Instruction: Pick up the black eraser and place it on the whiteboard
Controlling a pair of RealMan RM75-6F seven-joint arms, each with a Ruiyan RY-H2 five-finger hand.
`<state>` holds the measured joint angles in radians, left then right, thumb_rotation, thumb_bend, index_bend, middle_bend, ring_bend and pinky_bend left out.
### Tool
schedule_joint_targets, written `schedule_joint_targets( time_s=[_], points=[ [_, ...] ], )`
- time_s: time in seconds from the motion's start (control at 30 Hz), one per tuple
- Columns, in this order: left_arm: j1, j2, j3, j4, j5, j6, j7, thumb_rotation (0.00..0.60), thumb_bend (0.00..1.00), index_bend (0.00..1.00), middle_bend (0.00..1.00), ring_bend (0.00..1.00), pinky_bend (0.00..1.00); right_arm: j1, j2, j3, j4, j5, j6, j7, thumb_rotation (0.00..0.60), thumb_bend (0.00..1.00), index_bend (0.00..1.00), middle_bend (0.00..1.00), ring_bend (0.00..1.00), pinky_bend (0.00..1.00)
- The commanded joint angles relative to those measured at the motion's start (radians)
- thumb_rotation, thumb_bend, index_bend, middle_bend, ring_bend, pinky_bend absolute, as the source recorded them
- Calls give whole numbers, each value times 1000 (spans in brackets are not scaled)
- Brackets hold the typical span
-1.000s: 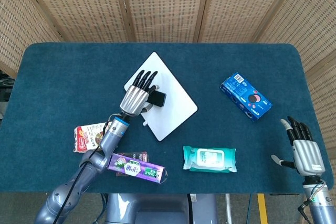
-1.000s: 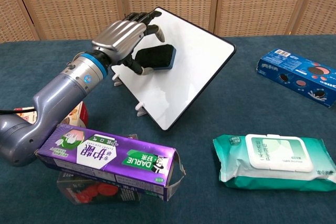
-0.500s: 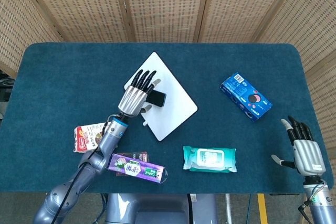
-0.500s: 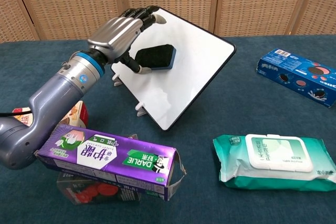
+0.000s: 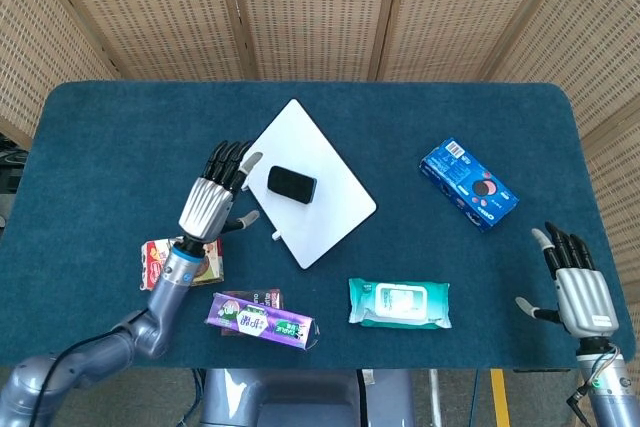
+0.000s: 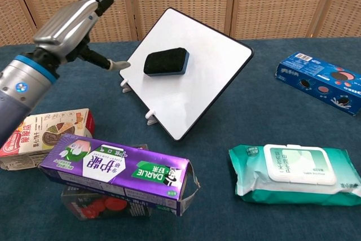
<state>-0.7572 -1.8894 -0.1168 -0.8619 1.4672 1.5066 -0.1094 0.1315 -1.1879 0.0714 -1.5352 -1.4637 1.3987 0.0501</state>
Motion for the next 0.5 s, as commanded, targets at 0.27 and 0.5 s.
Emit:
schedule_joint_targets(
  time_s=[0.27,0.5],
  points=[
    [339,452,183,-689,-65,106,396,600,44,0,0,0,0,-9,3,-8,-24,-24,29,-46,600,50,25,0,0,0],
    [427,521,209,-754,-95,108,367,600,51,0,0,0,0,-9,2,-14,-35,-30,29,-78,600,51,25,0,0,0]
  ],
)
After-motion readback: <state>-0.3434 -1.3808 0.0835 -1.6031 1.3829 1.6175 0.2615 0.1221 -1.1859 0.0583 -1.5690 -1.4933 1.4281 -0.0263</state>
